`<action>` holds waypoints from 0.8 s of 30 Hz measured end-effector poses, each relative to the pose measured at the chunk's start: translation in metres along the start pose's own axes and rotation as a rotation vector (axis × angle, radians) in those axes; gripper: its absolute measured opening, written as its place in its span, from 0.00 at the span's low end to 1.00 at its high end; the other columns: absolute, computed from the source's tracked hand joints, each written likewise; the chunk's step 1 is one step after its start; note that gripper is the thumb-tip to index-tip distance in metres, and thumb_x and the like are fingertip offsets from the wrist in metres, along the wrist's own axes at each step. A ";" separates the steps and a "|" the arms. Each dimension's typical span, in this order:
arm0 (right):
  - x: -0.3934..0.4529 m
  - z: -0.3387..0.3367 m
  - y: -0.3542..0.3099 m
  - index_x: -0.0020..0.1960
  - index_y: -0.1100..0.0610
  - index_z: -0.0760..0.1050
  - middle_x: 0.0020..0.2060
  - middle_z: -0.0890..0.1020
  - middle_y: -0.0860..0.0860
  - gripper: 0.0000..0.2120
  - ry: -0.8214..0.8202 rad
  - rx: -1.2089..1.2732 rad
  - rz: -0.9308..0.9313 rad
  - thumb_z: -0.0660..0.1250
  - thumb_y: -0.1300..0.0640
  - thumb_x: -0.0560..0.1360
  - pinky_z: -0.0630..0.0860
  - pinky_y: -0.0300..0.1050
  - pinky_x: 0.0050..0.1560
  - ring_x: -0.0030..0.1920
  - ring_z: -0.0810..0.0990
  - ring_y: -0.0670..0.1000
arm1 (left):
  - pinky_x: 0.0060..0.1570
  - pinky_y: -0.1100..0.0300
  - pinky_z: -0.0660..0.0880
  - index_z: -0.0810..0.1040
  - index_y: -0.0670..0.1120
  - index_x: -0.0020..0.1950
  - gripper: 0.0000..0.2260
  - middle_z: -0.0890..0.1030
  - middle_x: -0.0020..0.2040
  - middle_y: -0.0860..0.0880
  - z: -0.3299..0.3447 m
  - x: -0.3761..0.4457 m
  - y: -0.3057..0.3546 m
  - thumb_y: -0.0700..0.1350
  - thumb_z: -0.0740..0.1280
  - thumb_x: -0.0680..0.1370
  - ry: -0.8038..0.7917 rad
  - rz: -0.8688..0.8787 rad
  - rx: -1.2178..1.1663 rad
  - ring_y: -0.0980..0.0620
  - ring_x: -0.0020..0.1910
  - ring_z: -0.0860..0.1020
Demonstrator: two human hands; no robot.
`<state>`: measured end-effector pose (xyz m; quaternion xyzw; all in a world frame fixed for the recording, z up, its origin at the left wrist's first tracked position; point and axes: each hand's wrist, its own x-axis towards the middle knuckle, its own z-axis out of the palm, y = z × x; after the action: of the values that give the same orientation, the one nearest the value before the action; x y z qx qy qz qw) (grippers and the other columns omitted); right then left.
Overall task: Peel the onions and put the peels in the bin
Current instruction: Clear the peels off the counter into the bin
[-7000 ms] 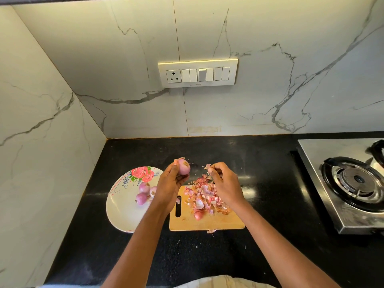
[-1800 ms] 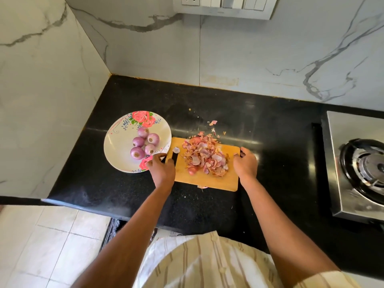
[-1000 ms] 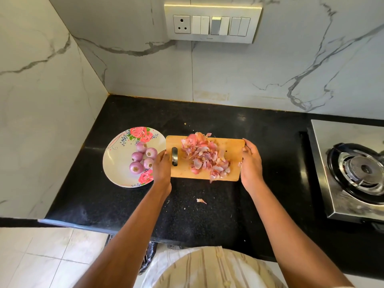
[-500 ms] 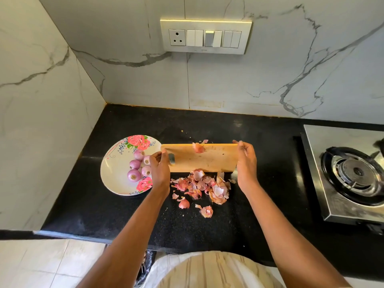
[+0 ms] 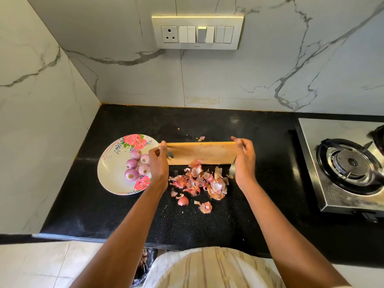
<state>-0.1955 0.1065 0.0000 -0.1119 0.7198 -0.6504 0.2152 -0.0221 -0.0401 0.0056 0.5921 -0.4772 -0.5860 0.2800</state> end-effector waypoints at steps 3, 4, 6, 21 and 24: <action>-0.005 -0.001 0.004 0.59 0.49 0.74 0.57 0.82 0.39 0.09 -0.009 -0.021 0.010 0.58 0.47 0.85 0.75 0.55 0.68 0.60 0.78 0.43 | 0.63 0.54 0.68 0.68 0.49 0.65 0.16 0.73 0.61 0.50 -0.002 -0.003 -0.004 0.59 0.59 0.84 0.011 -0.015 0.005 0.49 0.64 0.71; -0.005 -0.001 0.005 0.58 0.48 0.74 0.57 0.82 0.39 0.08 -0.001 -0.018 0.006 0.59 0.47 0.85 0.75 0.55 0.68 0.60 0.78 0.42 | 0.63 0.54 0.67 0.67 0.50 0.65 0.16 0.72 0.61 0.50 -0.003 -0.003 -0.005 0.59 0.59 0.84 0.009 -0.010 0.020 0.49 0.64 0.71; -0.003 -0.002 0.002 0.58 0.46 0.74 0.58 0.82 0.38 0.08 0.008 -0.056 -0.021 0.58 0.46 0.85 0.75 0.55 0.67 0.60 0.78 0.42 | 0.62 0.55 0.67 0.67 0.50 0.65 0.17 0.71 0.61 0.51 -0.001 -0.002 -0.003 0.60 0.59 0.84 -0.002 0.000 0.040 0.50 0.63 0.71; 0.014 -0.007 -0.008 0.61 0.51 0.71 0.49 0.76 0.43 0.17 -0.108 -0.344 -0.060 0.56 0.40 0.84 0.73 0.40 0.44 0.51 0.77 0.45 | 0.61 0.54 0.65 0.68 0.48 0.70 0.18 0.72 0.61 0.49 0.002 0.011 0.016 0.57 0.54 0.86 -0.066 0.023 0.056 0.49 0.63 0.70; 0.020 -0.019 -0.015 0.58 0.50 0.73 0.47 0.76 0.41 0.15 -0.093 -0.400 -0.147 0.59 0.40 0.83 0.73 0.37 0.45 0.49 0.77 0.43 | 0.62 0.53 0.67 0.68 0.48 0.71 0.18 0.74 0.63 0.48 0.012 0.014 0.033 0.57 0.55 0.86 -0.131 0.113 0.046 0.49 0.63 0.72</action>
<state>-0.2238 0.1122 0.0124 -0.2343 0.8139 -0.5026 0.1735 -0.0437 -0.0623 0.0268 0.5308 -0.5405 -0.5955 0.2673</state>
